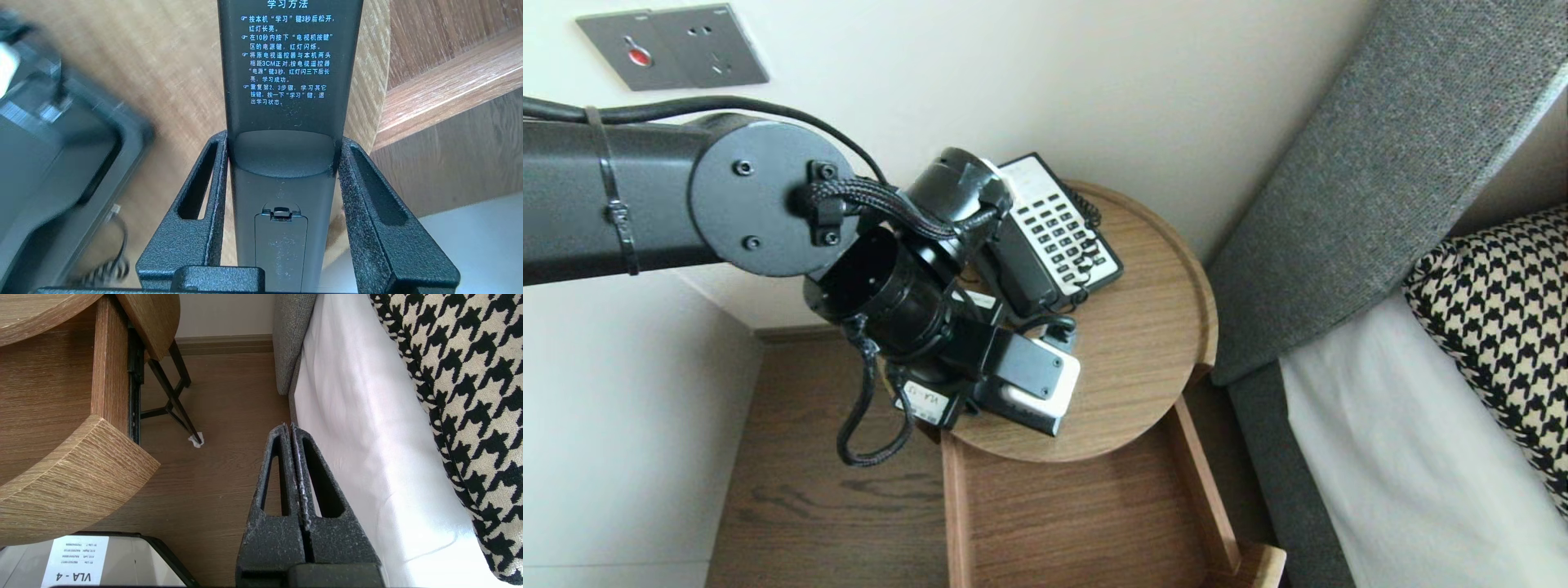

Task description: Put the remote controls on the table in the drawer one by one

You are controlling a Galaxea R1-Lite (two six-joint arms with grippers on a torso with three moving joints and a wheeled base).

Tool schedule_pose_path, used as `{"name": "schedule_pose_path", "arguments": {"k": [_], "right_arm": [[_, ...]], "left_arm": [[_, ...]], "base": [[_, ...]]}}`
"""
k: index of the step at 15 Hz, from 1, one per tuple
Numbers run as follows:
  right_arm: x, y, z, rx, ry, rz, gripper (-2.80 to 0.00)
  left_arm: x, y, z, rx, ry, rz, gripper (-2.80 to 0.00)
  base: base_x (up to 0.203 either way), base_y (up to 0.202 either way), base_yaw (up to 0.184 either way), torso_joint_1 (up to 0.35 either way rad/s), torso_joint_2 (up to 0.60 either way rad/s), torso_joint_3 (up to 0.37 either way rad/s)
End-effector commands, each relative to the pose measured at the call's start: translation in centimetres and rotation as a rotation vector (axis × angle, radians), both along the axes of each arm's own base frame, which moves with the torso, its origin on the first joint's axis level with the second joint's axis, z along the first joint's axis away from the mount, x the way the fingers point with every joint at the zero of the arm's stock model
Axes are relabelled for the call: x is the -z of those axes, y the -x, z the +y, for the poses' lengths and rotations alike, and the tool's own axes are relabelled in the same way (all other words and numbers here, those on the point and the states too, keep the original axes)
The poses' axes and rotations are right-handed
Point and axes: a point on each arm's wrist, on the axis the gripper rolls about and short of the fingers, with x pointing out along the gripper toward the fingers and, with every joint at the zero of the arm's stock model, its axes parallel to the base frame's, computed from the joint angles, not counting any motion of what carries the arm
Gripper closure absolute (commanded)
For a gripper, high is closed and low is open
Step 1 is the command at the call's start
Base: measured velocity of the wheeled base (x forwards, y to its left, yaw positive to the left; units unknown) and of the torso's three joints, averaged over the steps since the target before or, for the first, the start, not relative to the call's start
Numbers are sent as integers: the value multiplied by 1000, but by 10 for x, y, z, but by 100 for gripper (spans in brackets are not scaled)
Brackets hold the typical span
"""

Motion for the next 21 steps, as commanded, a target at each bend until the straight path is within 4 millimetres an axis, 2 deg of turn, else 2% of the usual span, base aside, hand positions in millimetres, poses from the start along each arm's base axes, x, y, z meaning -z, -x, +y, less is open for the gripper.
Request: {"name": "schedule_pose_path", "arguments": {"k": [1, 10, 21], "right_arm": [[0, 0, 0, 0, 0, -6, 0], [0, 1, 0, 0, 0, -7, 0], [0, 1, 0, 0, 0, -7, 0]], "left_arm": [[-11, 10, 7, -9, 29, -7, 0], [-13, 42, -16, 56, 54, 11, 0], [-16, 67, 5, 29, 31, -12, 0]], "base": [[0, 0, 0, 0, 0, 0], [0, 0, 0, 0, 0, 0], [0, 0, 0, 0, 0, 0]]}}
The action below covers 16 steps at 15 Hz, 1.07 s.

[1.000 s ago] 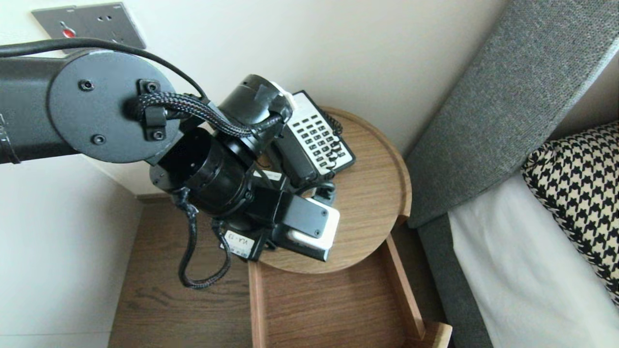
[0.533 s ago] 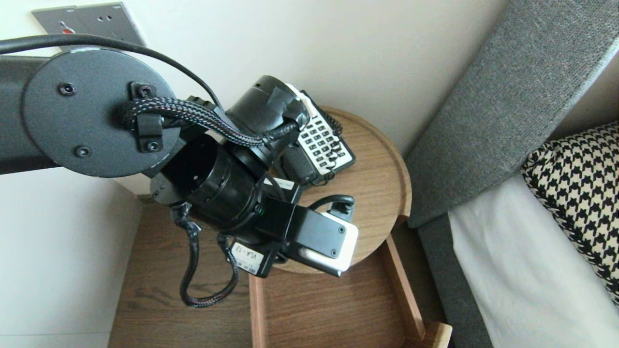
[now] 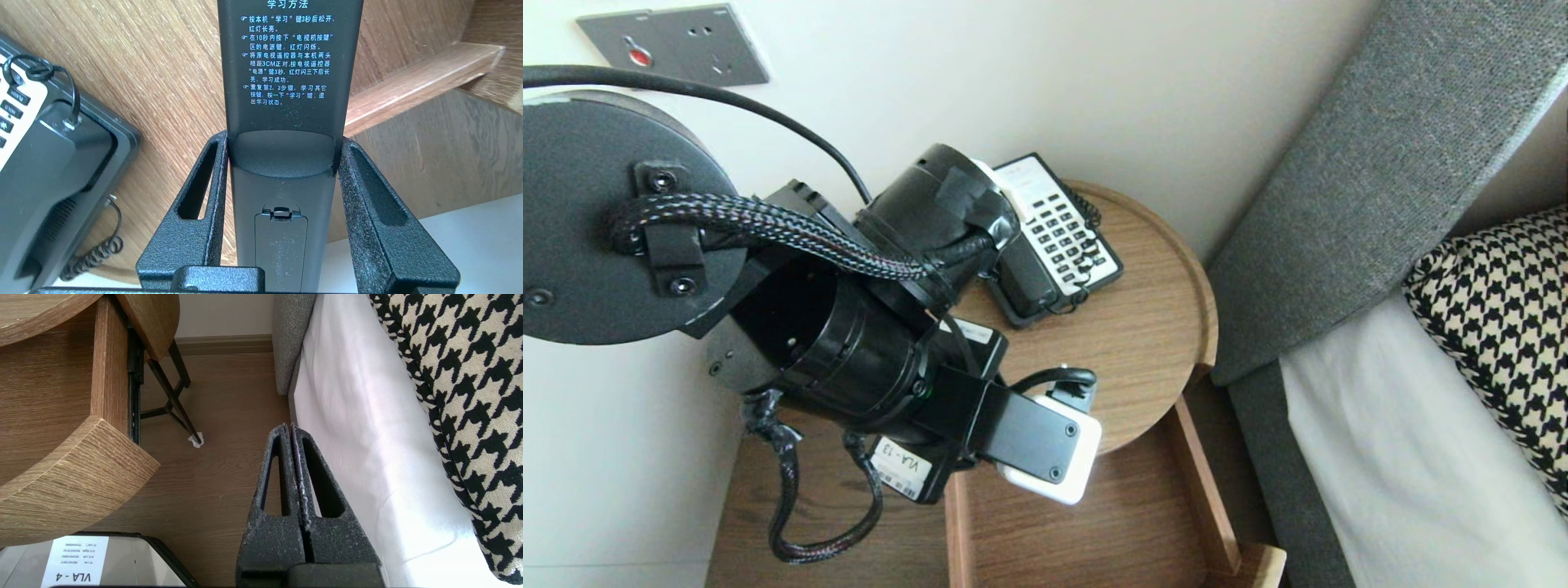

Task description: Put the remote controls on the table in the drawer one by one

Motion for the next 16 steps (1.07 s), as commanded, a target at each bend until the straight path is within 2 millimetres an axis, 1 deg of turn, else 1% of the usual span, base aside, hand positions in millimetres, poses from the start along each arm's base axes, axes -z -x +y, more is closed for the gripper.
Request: {"name": "schedule_pose_path", "arguments": {"k": [1, 2, 4, 6, 9, 12, 14, 16], "right_arm": [[0, 1, 0, -1, 0, -7, 0], [0, 1, 0, -1, 0, -7, 0], [0, 1, 0, -1, 0, -7, 0], [0, 0, 0, -1, 0, -6, 0], [0, 1, 0, -1, 0, -7, 0], [0, 0, 0, -1, 0, -6, 0], [0, 0, 0, -1, 0, -5, 0], [0, 1, 0, -1, 0, -7, 0]], "left_arm": [[-2, 4, 4, -6, 0, -1, 0], [2, 5, 3, -8, -9, 12, 0], [10, 18, -7, 22, -26, 26, 0], [10, 22, -19, 30, 4, 17, 0], [10, 25, -22, 26, 12, 7, 0], [13, 25, -28, -36, 12, 0, 0], [16, 25, -33, -107, 29, 22, 0], [21, 26, -32, -173, 29, 66, 0]], "base": [[0, 0, 0, 0, 0, 0], [0, 0, 0, 0, 0, 0], [0, 0, 0, 0, 0, 0], [0, 0, 0, 0, 0, 0], [0, 0, 0, 0, 0, 0], [0, 0, 0, 0, 0, 0], [0, 0, 0, 0, 0, 0], [0, 0, 0, 0, 0, 0]]}}
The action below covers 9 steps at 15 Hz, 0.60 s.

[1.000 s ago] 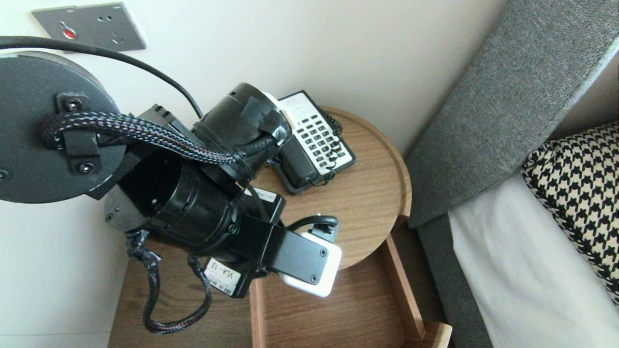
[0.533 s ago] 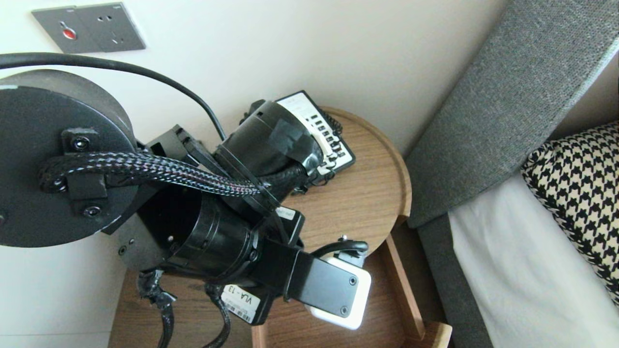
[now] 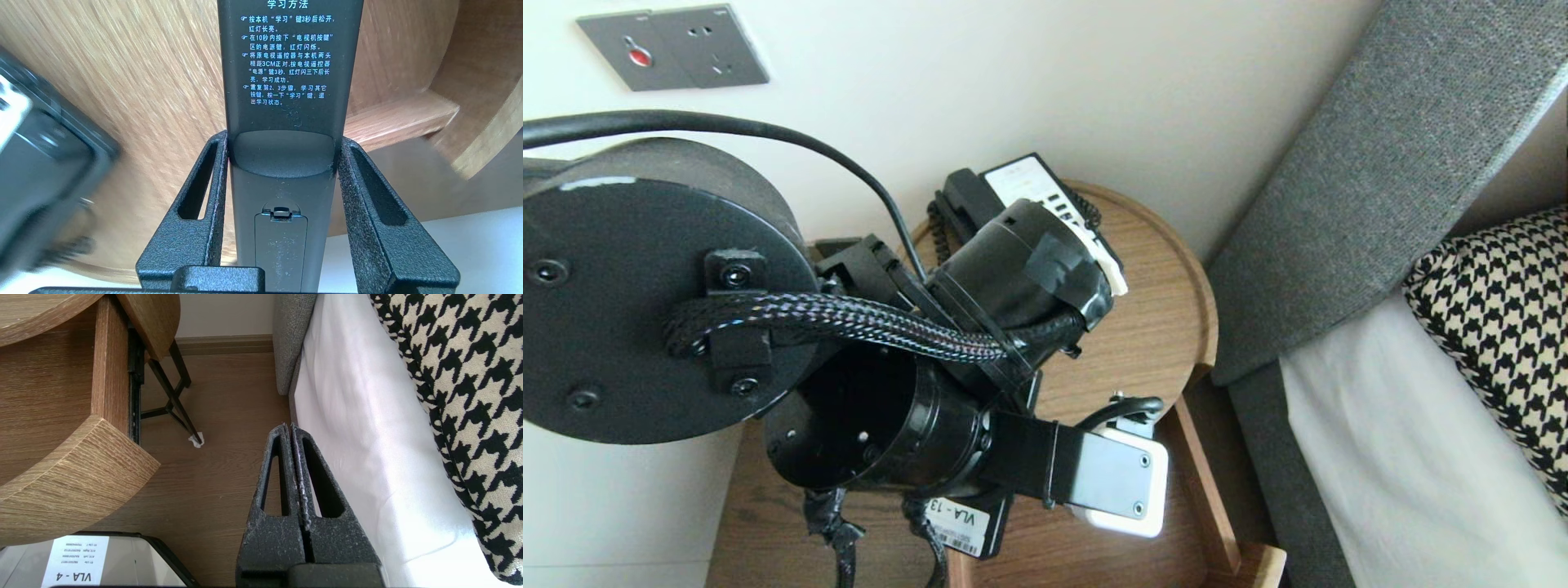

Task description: Put the remote controls on the table in the drawer one by one

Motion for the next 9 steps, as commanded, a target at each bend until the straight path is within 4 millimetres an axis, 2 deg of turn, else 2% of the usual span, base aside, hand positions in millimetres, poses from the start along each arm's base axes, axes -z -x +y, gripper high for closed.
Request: {"name": "schedule_pose_path", "arguments": {"k": [1, 5, 9], "right_arm": [[0, 0, 0, -1, 0, -5, 0], [0, 1, 0, -1, 0, -7, 0], [0, 1, 0, -1, 0, -7, 0]], "left_arm": [[9, 1, -2, -65, -21, 66, 0], [23, 12, -13, -233, 73, 231, 0], [28, 12, -17, -260, 129, 244, 0]], "base": [[0, 0, 0, 0, 0, 0], [0, 0, 0, 0, 0, 0], [0, 0, 0, 0, 0, 0]]}}
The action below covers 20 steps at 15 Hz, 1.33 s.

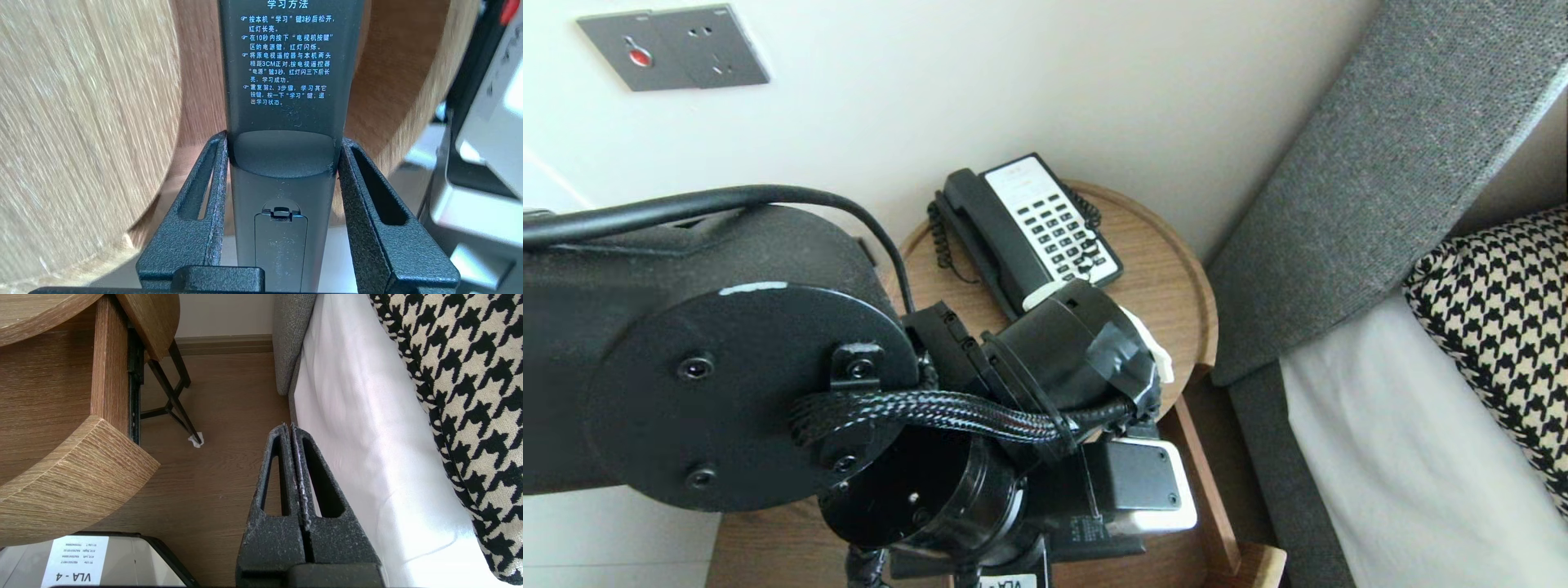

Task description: Put the remote controls on the table in the drawer one by one

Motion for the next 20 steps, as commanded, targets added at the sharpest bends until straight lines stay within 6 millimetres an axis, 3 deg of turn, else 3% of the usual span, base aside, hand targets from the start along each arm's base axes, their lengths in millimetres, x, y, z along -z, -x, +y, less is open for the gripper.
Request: {"name": "schedule_pose_path", "arguments": {"k": [1, 20], "right_arm": [[0, 0, 0, 0, 0, -5, 0], [0, 1, 0, 0, 0, -7, 0]], "left_arm": [[6, -2, -5, -14, 31, -8, 0], [53, -13, -39, 18, 43, -32, 0]], "base": [[0, 0, 0, 0, 0, 0], [0, 0, 0, 0, 0, 0]]}}
